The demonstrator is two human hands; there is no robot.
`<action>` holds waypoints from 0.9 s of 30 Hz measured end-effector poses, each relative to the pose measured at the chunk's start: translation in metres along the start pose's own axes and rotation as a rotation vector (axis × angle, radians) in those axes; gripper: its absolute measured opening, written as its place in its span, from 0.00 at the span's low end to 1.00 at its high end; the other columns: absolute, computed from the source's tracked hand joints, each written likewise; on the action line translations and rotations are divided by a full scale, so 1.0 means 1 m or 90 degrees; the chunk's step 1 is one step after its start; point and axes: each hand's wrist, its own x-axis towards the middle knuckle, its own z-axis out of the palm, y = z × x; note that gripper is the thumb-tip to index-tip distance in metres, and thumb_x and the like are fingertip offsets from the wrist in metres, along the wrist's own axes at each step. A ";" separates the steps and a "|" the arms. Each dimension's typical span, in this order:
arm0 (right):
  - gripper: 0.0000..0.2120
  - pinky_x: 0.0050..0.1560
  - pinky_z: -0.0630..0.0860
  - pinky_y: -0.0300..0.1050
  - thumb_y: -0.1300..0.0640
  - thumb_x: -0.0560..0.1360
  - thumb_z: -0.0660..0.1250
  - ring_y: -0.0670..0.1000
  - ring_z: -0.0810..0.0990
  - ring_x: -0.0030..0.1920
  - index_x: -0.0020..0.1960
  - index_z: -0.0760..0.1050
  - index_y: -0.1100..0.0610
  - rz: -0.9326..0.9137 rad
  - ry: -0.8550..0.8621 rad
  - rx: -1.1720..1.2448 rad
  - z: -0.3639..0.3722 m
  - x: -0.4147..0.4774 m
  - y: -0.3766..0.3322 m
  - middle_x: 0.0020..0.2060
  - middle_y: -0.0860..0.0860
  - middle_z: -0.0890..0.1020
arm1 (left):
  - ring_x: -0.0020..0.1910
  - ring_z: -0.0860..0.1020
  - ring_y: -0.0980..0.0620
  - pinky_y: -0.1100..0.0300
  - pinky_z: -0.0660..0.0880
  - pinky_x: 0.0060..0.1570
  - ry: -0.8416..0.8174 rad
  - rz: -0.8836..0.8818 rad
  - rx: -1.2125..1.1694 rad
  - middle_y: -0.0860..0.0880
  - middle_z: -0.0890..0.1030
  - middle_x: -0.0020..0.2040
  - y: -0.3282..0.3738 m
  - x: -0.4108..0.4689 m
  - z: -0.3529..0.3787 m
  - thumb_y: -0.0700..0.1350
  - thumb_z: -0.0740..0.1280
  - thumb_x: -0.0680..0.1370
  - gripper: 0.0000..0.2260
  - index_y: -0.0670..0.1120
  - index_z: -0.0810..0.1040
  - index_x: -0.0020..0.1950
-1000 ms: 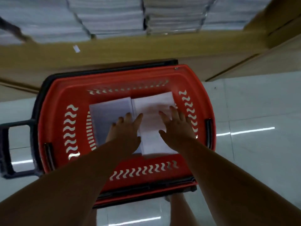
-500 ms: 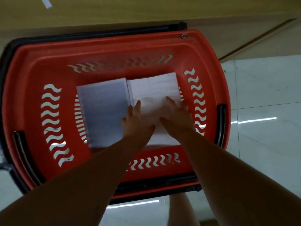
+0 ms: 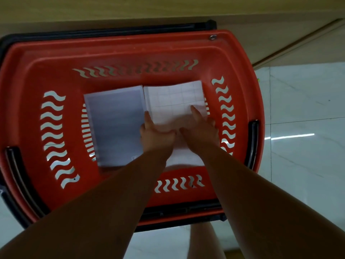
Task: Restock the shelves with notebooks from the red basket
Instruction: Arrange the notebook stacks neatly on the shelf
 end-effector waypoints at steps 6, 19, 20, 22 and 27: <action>0.40 0.76 0.58 0.64 0.39 0.78 0.66 0.65 0.55 0.79 0.81 0.45 0.38 0.001 -0.019 0.029 0.001 -0.003 0.002 0.81 0.59 0.54 | 0.73 0.66 0.38 0.41 0.66 0.72 -0.009 -0.041 0.071 0.43 0.65 0.76 0.004 -0.007 0.006 0.49 0.71 0.77 0.42 0.53 0.46 0.83; 0.42 0.76 0.62 0.62 0.41 0.78 0.68 0.64 0.57 0.79 0.81 0.44 0.39 -0.003 -0.024 0.011 -0.007 -0.004 0.006 0.81 0.60 0.54 | 0.63 0.78 0.46 0.54 0.74 0.62 0.001 -0.035 0.000 0.48 0.77 0.67 0.004 -0.004 0.001 0.48 0.69 0.77 0.38 0.57 0.52 0.82; 0.43 0.76 0.61 0.62 0.40 0.77 0.68 0.64 0.56 0.79 0.81 0.44 0.39 0.000 -0.025 0.007 -0.006 -0.005 0.004 0.81 0.60 0.53 | 0.62 0.78 0.46 0.51 0.77 0.62 -0.001 -0.051 -0.046 0.49 0.77 0.66 0.005 -0.004 -0.001 0.48 0.70 0.75 0.38 0.59 0.54 0.80; 0.43 0.76 0.61 0.63 0.40 0.77 0.69 0.65 0.56 0.79 0.81 0.44 0.39 0.004 -0.022 0.015 -0.006 -0.005 0.002 0.80 0.61 0.53 | 0.61 0.79 0.47 0.46 0.80 0.58 0.010 -0.084 -0.110 0.50 0.77 0.66 0.007 -0.002 -0.002 0.52 0.70 0.69 0.39 0.63 0.59 0.77; 0.40 0.75 0.64 0.63 0.41 0.78 0.68 0.64 0.60 0.78 0.81 0.47 0.40 0.006 -0.019 0.021 -0.008 -0.006 0.001 0.79 0.60 0.57 | 0.53 0.81 0.53 0.59 0.80 0.47 0.030 -0.082 -0.153 0.54 0.82 0.58 0.004 0.007 -0.007 0.44 0.70 0.74 0.27 0.55 0.70 0.72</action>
